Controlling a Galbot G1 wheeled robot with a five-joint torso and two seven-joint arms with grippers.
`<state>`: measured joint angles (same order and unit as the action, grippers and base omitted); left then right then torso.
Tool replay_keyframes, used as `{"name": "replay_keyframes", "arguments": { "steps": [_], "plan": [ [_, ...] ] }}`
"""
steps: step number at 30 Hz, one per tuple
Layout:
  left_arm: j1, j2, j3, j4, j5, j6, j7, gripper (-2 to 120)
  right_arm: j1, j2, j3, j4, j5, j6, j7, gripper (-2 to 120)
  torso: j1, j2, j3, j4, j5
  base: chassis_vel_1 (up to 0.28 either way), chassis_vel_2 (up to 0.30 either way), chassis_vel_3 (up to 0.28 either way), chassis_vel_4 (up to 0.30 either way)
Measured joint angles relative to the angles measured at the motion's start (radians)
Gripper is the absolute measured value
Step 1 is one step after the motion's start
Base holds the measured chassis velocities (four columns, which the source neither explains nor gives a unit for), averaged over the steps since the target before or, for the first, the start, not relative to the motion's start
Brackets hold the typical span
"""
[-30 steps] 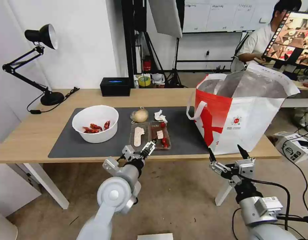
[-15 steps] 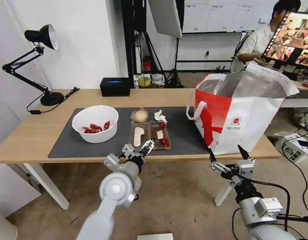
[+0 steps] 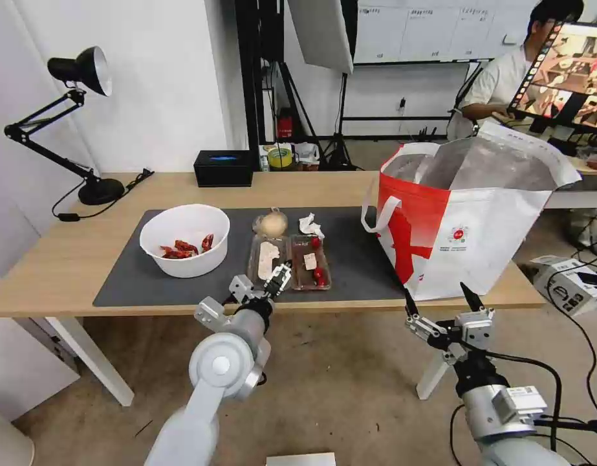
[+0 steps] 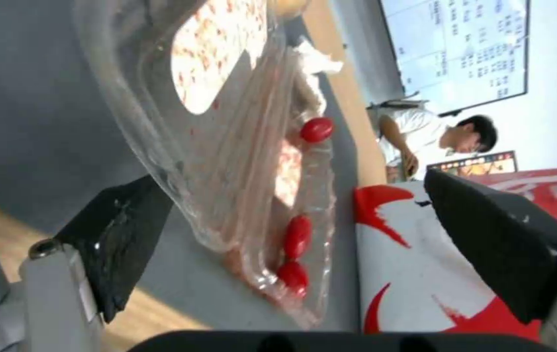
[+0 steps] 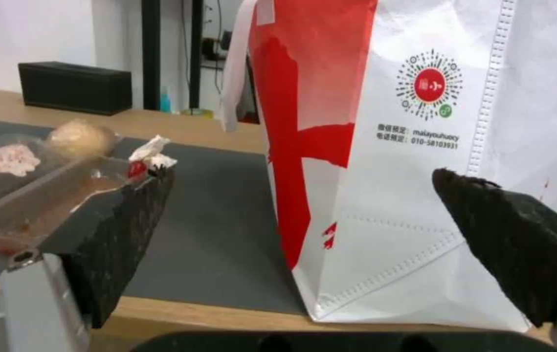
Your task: Pick up the trash from the table and place it into the takeout bag.
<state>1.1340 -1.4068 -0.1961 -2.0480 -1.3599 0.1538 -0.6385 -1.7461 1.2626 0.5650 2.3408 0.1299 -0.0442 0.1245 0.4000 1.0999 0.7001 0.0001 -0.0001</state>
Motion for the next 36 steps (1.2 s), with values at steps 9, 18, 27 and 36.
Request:
{"name": "replay_keyframes", "arguments": {
  "steps": [9,18,27,36],
  "plan": [
    [-0.015,0.006,-0.011,-0.025,-0.004,-0.045,0.066,100,0.000,0.005,-0.001,-0.006,-0.009,0.006,-0.001,100,0.000,0.000,0.000,-0.0002,0.0000,0.000,0.000,0.000,0.000],
    [-0.024,-0.001,0.000,-0.030,-0.017,-0.046,0.099,100,-0.004,0.011,0.002,-0.007,-0.010,0.010,-0.001,100,0.000,0.000,0.000,-0.0002,0.0001,0.000,0.000,0.000,0.000],
    [-0.065,-0.004,0.045,0.009,-0.017,-0.046,0.101,100,-0.027,0.022,0.015,0.010,-0.015,0.019,-0.001,100,0.000,0.000,0.000,-0.0001,0.0001,0.000,0.000,0.000,0.000],
    [-0.117,-0.003,0.103,0.040,-0.024,-0.044,0.102,100,-0.067,0.050,0.024,0.038,-0.042,0.035,-0.001,100,0.000,0.000,0.000,-0.0002,0.0001,0.000,0.000,0.000,0.000]
  ]
}}
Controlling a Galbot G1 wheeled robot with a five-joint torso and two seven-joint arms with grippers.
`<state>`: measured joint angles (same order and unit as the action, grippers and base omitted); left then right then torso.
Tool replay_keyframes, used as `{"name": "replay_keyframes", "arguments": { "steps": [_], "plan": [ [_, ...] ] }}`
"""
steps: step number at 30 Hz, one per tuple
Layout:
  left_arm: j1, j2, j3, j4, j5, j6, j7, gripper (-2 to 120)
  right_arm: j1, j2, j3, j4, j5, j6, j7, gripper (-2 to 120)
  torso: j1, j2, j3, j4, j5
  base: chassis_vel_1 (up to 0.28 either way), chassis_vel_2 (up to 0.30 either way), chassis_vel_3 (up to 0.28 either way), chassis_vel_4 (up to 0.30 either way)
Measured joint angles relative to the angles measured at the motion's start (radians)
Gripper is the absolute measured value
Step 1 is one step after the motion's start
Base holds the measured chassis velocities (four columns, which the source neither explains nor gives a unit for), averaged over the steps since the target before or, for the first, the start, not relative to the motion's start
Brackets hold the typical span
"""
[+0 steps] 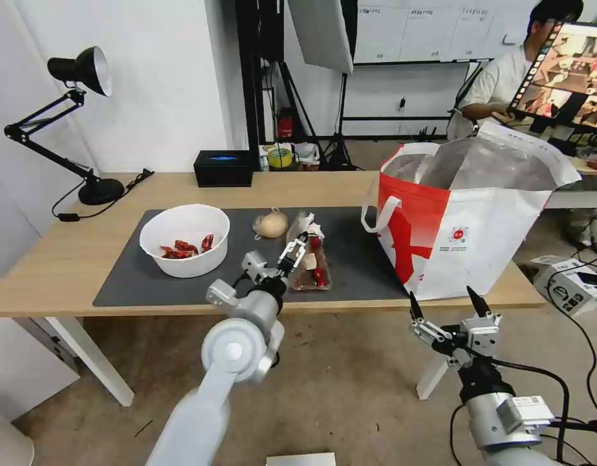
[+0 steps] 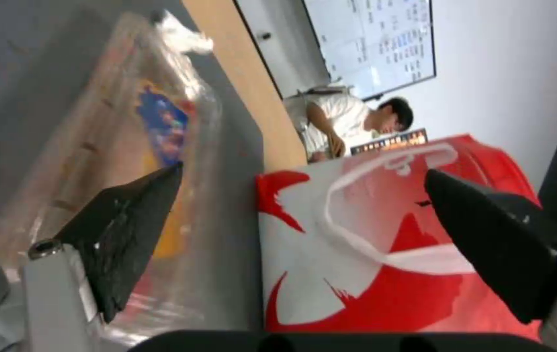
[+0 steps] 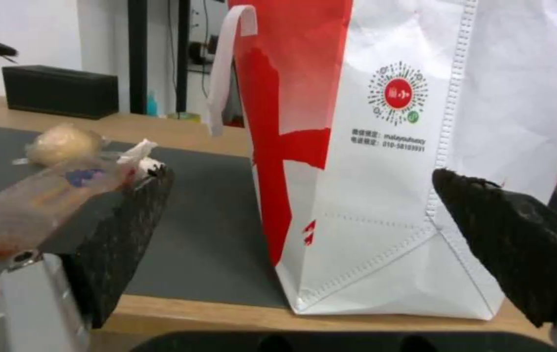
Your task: Pick up the trash from the table and place it into the takeout bag.
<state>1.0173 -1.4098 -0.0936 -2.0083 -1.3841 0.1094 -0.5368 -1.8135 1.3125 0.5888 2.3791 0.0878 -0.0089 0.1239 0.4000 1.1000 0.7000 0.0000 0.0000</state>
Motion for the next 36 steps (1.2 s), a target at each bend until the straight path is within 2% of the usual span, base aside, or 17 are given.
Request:
{"name": "replay_keyframes", "arguments": {
  "steps": [8,11,12,14,15,16,19,20,21,23,24,27,28,31,32,35,36],
  "plan": [
    [-0.026,0.047,0.047,0.012,0.037,0.035,0.050,100,-0.038,0.020,0.010,0.031,-0.019,0.015,0.000,100,0.000,0.000,0.000,0.0000,-0.0001,0.000,0.000,0.000,0.000],
    [-0.044,0.114,0.077,0.015,0.139,0.055,0.132,100,-0.048,0.028,0.009,0.035,-0.029,0.023,0.000,100,0.000,0.000,0.000,0.0000,-0.0001,0.000,0.000,0.000,0.000],
    [-0.044,0.114,0.077,0.015,0.139,0.055,0.132,100,-0.048,0.028,0.009,0.035,-0.029,0.023,0.000,100,0.000,0.000,0.000,0.0000,-0.0001,0.000,0.000,0.000,0.000],
    [-0.058,0.163,0.103,0.025,0.238,0.059,0.207,97,-0.048,0.027,0.005,0.035,-0.022,0.023,0.000,100,0.000,0.000,0.000,0.0000,-0.0002,0.000,0.000,0.000,0.000],
    [-0.070,0.194,0.118,0.038,0.312,0.059,0.266,95,-0.043,0.022,0.002,0.035,0.000,0.018,0.001,100,0.000,0.000,0.000,0.0000,-0.0002,0.000,0.000,0.000,0.000],
    [-0.070,0.194,0.118,0.038,0.312,0.059,0.266,95,-0.043,0.022,0.002,0.035,0.000,0.018,0.001,100,0.000,0.000,0.000,0.0000,-0.0002,0.000,0.000,0.000,0.000],
    [-0.138,0.305,0.179,0.099,0.533,0.045,0.453,80,-0.005,-0.022,-0.003,0.027,0.126,-0.035,0.016,100,0.000,0.000,0.000,0.0003,-0.0003,0.000,0.000,0.000,0.000],
    [-0.138,0.305,0.179,0.099,0.533,0.045,0.453,80,-0.005,-0.022,-0.003,0.027,0.126,-0.035,0.016,100,0.000,0.000,0.000,0.0003,-0.0003,0.000,0.000,0.000,0.000],
    [-0.175,0.349,0.205,0.125,0.585,0.035,0.500,75,0.015,-0.044,-0.002,0.019,0.181,-0.052,0.025,100,0.000,0.000,0.000,0.0000,0.0001,0.000,0.000,0.000,0.000],
    [-0.216,0.395,0.231,0.160,0.638,0.020,0.553,67,0.043,-0.087,0.003,0.009,0.265,-0.073,0.038,100,0.000,0.000,0.000,0.0002,-0.0002,0.000,0.000,0.000,0.000],
    [-0.216,0.395,0.231,0.160,0.638,0.020,0.553,67,0.043,-0.087,0.003,0.009,0.265,-0.073,0.038,100,0.000,0.000,0.000,0.0002,-0.0002,0.000,0.000,0.000,0.000],
    [-0.253,0.441,0.253,0.200,0.684,0.010,0.600,52,0.088,-0.157,0.006,-0.007,0.432,-0.103,0.062,100,0.000,0.000,0.000,0.0000,-0.0001,0.000,0.000,0.000,0.000],
    [-0.253,0.441,0.253,0.200,0.684,0.010,0.600,52,0.088,-0.157,0.006,-0.007,0.432,-0.103,0.062,100,0.000,0.000,0.000,0.0000,-0.0001,0.000,0.000,0.000,0.000],
    [-0.255,0.459,0.261,0.233,0.710,0.001,0.631,38,0.134,-0.206,0.006,-0.023,0.578,-0.130,0.084,100,0.000,0.000,0.000,0.0001,-0.0002,0.000,0.000,0.000,0.000],
    [-0.255,0.459,0.261,0.233,0.710,0.001,0.631,38,0.134,-0.206,0.006,-0.023,0.578,-0.130,0.084,100,0.000,0.000,0.000,0.0001,-0.0002,0.000,0.000,0.000,0.000],
    [-0.241,0.468,0.261,0.253,0.740,-0.012,0.656,23,0.204,-0.238,-0.005,-0.045,0.701,-0.161,0.095,100,0.000,0.000,0.000,0.0001,-0.0001,0.000,0.000,0.000,0.000],
    [-0.241,0.468,0.261,0.253,0.740,-0.012,0.656,23,0.204,-0.238,-0.005,-0.045,0.701,-0.161,0.095,100,0.000,0.000,0.000,0.0001,-0.0001,0.000,0.000,0.000,0.000]
  ]
}}
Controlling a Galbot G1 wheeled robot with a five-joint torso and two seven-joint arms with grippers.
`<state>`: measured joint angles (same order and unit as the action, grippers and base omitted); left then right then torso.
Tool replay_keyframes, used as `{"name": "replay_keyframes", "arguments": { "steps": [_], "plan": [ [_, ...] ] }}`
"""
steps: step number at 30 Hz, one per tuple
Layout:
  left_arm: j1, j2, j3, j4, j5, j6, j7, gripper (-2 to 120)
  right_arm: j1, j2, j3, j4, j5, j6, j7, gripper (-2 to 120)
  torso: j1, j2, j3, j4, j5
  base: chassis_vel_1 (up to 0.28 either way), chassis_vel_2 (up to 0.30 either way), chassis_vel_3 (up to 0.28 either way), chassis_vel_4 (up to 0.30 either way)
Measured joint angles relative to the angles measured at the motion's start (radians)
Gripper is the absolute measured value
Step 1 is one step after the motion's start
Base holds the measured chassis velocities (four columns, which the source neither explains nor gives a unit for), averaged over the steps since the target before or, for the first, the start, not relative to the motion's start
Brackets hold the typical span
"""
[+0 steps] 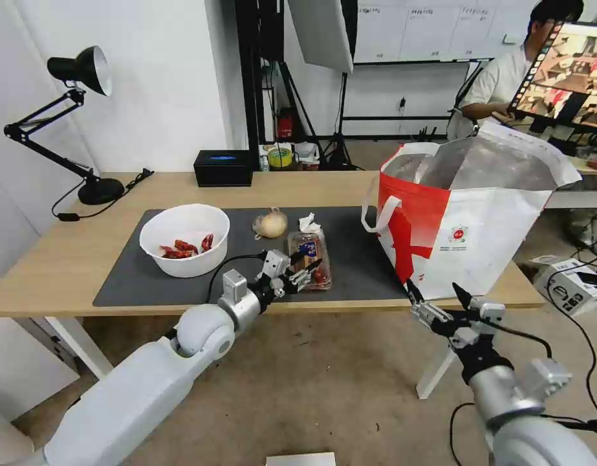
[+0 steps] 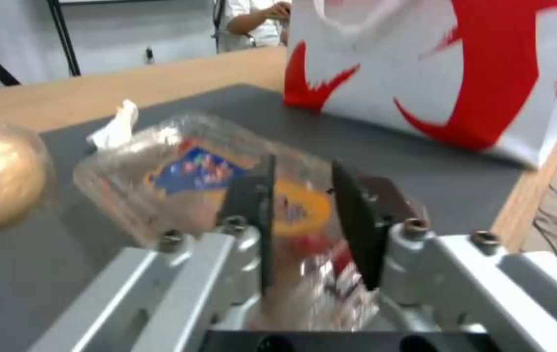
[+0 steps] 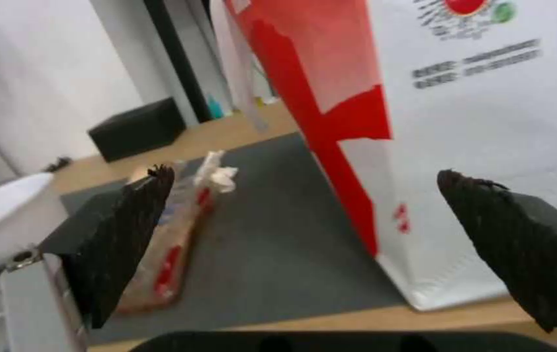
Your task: Pick up the trash from the table and place it into the takeout bag.
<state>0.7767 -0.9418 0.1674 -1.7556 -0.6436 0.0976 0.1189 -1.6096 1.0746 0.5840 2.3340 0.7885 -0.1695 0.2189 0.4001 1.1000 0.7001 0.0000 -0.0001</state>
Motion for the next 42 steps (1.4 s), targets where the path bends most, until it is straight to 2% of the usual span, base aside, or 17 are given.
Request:
{"name": "replay_keyframes", "arguments": {
  "steps": [3,4,6,11,17,27,32,36,41,42],
  "plan": [
    [0.006,0.001,-0.002,0.009,0.009,-0.005,0.007,8,0.094,-0.028,-0.030,-0.034,0.093,-0.040,0.018,100,0.000,0.000,0.000,0.0000,0.0001,0.000,0.000,0.000,0.000],
    [0.006,0.001,-0.002,0.009,0.009,-0.005,0.007,8,0.094,-0.028,-0.030,-0.034,0.093,-0.040,0.018,100,0.000,0.000,0.000,0.0000,0.0001,0.000,0.000,0.000,0.000],
    [0.003,0.003,0.000,0.012,0.010,-0.007,0.007,0,0.156,-0.046,-0.054,-0.055,0.153,-0.061,0.035,100,0.000,0.000,0.000,-0.0001,0.0001,0.000,0.000,0.000,0.000],
    [-0.003,0.011,0.008,0.017,0.009,-0.015,0.011,0,0.280,-0.085,-0.110,-0.098,0.283,-0.121,0.051,100,0.000,0.000,0.000,0.0001,0.0000,0.000,0.000,0.000,0.000],
    [-0.010,0.013,0.019,0.032,0.013,-0.029,0.027,0,0.382,-0.089,-0.197,-0.157,0.374,-0.171,0.083,100,0.000,0.000,0.000,0.0000,0.0000,0.000,0.000,0.000,0.000],
    [-0.021,0.016,0.031,0.053,0.024,-0.048,0.042,0,0.600,-0.047,-0.351,-0.302,0.483,-0.247,0.164,100,0.000,0.000,0.000,0.0000,0.0001,0.000,0.000,0.000,0.000],
    [-0.018,0.018,0.032,0.053,0.028,-0.052,0.044,0,0.660,-0.028,-0.377,-0.347,0.512,-0.303,0.191,100,0.000,0.000,0.000,0.0000,0.0001,0.000,0.000,0.000,0.000],
    [-0.017,0.022,0.031,0.050,0.030,-0.053,0.044,0,0.745,0.006,-0.403,-0.408,0.588,-0.386,0.241,100,0.000,0.000,0.000,0.0000,-0.0001,0.000,0.000,0.000,0.000],
    [-0.016,0.023,0.032,0.051,0.030,-0.055,0.044,0,0.792,0.024,-0.425,-0.442,0.614,-0.413,0.274,100,0.000,0.000,0.000,0.0000,0.0000,0.000,0.000,0.000,0.000],
    [-0.014,0.022,0.032,0.052,0.030,-0.056,0.044,0,0.824,0.036,-0.435,-0.465,0.633,-0.444,0.299,100,0.000,0.000,0.000,0.0000,0.0000,0.000,0.000,0.000,0.000]
  ]
}}
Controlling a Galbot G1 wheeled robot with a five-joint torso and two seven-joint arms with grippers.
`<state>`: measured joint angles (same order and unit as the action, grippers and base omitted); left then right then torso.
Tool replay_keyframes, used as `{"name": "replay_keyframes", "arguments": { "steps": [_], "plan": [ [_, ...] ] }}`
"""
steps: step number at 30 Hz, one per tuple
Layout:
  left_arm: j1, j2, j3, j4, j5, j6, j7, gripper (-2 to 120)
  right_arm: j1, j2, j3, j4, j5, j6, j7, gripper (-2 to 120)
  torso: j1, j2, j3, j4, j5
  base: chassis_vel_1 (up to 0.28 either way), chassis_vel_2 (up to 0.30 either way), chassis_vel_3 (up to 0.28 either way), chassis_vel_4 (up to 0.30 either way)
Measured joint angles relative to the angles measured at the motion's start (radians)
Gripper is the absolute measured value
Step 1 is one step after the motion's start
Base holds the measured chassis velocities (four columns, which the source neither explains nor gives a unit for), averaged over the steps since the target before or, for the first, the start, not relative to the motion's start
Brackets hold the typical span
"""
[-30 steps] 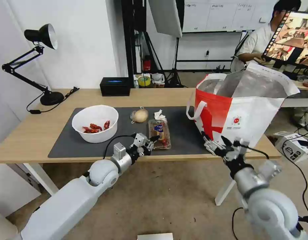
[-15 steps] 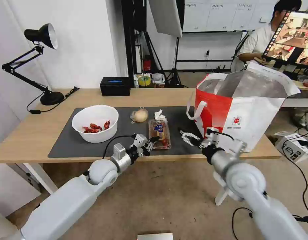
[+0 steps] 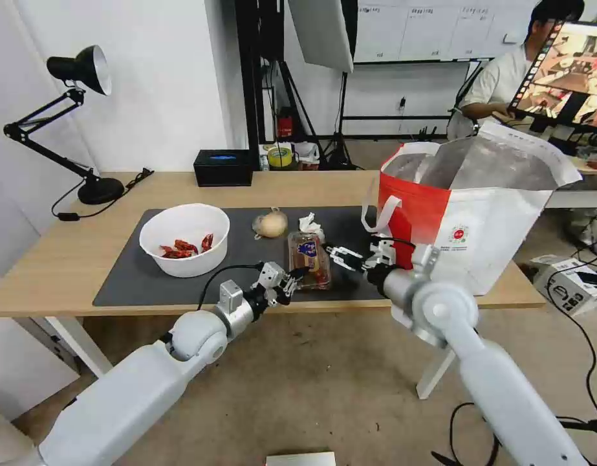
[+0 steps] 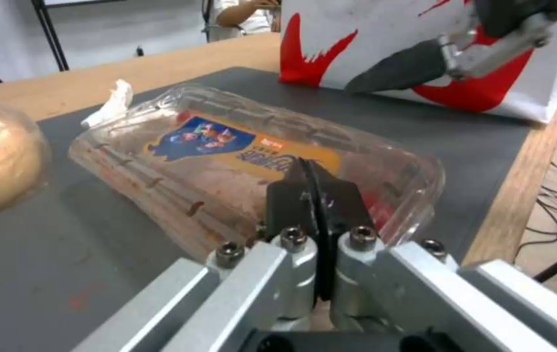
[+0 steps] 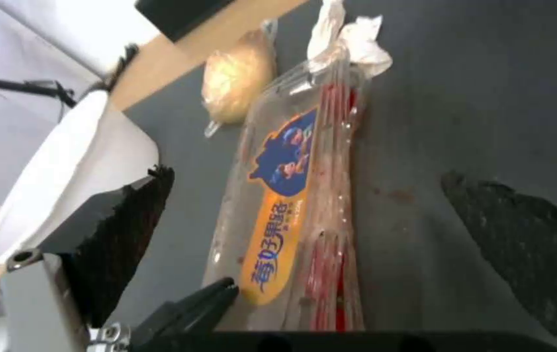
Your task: Pick up the trash from the table and place it into the takeout bag.
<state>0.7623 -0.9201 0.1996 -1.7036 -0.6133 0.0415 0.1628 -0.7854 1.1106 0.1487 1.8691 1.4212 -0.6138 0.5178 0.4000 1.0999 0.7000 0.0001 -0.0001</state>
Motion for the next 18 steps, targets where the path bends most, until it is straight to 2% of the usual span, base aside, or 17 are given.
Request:
{"name": "replay_keyframes", "arguments": {
  "steps": [9,18],
  "plan": [
    [0.003,-0.008,0.002,0.007,0.000,-0.004,-0.001,0,0.107,0.040,-0.015,-0.099,0.093,-0.108,0.051,100,0.000,0.000,0.000,0.0000,0.0000,0.000,0.000,0.000,0.000],
    [0.002,-0.011,0.000,0.012,-0.003,-0.007,-0.005,0,0.182,0.071,-0.067,-0.195,0.113,-0.114,0.060,100,0.000,0.000,0.000,0.0000,0.0000,0.000,0.000,0.000,0.000]
  ]
}}
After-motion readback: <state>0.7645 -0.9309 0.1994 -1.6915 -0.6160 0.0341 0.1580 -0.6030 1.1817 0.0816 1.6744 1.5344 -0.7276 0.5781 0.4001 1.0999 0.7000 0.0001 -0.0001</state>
